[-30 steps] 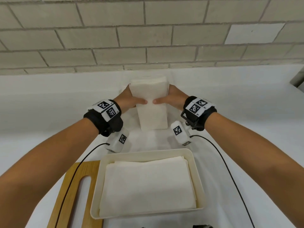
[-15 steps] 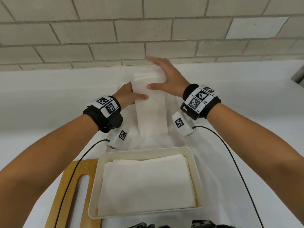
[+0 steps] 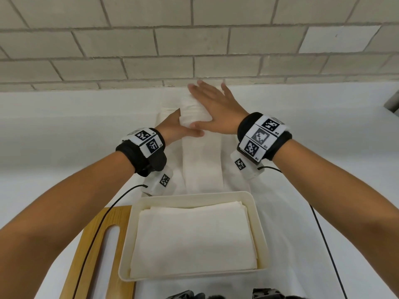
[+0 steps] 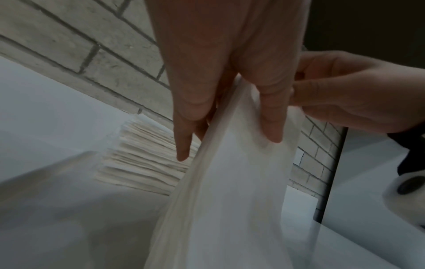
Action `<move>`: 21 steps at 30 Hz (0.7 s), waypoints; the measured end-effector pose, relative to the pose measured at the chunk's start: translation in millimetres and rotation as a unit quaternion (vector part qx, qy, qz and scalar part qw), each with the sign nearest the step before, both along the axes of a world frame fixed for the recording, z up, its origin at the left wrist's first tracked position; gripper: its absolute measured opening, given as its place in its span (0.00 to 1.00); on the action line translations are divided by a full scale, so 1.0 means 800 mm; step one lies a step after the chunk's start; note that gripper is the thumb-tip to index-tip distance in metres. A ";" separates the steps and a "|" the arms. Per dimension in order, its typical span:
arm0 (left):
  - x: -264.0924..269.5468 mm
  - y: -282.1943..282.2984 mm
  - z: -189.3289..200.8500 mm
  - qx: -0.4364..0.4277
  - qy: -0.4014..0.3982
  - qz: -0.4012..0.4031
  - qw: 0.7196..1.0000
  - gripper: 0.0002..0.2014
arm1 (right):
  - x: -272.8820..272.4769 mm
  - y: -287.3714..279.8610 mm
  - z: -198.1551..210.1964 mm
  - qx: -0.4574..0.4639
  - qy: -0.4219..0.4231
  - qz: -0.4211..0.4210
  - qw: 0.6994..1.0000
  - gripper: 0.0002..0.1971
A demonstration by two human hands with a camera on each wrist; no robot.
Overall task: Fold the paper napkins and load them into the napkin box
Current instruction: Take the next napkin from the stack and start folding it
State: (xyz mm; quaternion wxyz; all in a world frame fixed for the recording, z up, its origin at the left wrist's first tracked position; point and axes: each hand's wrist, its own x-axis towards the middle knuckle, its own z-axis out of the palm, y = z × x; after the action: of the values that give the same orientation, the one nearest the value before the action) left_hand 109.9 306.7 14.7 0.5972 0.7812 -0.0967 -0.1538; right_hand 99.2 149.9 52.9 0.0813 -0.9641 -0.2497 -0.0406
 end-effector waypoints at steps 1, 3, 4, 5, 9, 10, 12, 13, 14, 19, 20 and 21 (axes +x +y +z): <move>0.000 -0.001 -0.001 -0.003 -0.005 0.005 1.000 0.29 | 0.000 0.001 0.000 -0.020 0.002 0.003 1.000 0.44; -0.001 0.000 -0.001 -0.016 -0.013 0.014 1.000 0.24 | 0.000 -0.001 0.000 0.016 -0.014 -0.003 1.000 0.49; -0.001 0.001 0.000 -0.021 -0.018 0.017 0.999 0.21 | 0.001 -0.004 0.000 0.077 -0.021 -0.016 0.997 0.52; -0.002 0.002 0.003 -0.029 -0.022 0.015 0.999 0.19 | 0.002 -0.008 -0.001 0.162 -0.011 -0.032 0.986 0.57; 0.001 0.012 0.013 -0.127 0.004 0.011 0.992 0.23 | 0.007 -0.027 -0.019 0.405 0.188 -0.066 0.892 0.65; 0.002 0.013 0.015 -0.154 0.013 0.016 0.988 0.24 | 0.007 -0.031 -0.025 0.411 0.223 -0.076 0.881 0.62; 0.003 0.015 0.018 -0.189 0.018 0.038 0.981 0.29 | 0.009 -0.036 -0.029 0.396 0.231 -0.094 0.884 0.47; 0.004 0.019 0.018 -0.186 0.010 0.066 0.980 0.33 | 0.011 -0.036 -0.027 0.365 0.220 -0.097 0.899 0.38; 0.006 0.025 0.018 -0.162 -0.010 0.103 0.981 0.39 | 0.012 -0.036 -0.023 0.311 0.206 -0.097 0.923 0.31; 0.015 0.059 0.004 0.154 -0.181 0.103 0.966 0.62 | 0.023 -0.016 -0.016 -0.040 0.156 -0.076 0.984 0.29; 0.014 0.060 0.000 0.202 -0.187 0.074 0.958 0.61 | 0.025 -0.007 -0.020 -0.078 0.156 -0.064 0.983 0.30; 0.012 0.060 -0.005 0.236 -0.190 0.051 0.952 0.59 | 0.027 0.002 -0.024 -0.104 0.158 -0.051 0.981 0.29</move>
State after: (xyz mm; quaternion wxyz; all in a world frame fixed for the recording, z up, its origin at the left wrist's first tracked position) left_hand 119.6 355.0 11.0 0.3732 0.9186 -0.1295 0.0091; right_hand 120.7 151.5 33.7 0.0170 -0.9730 -0.1869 0.1341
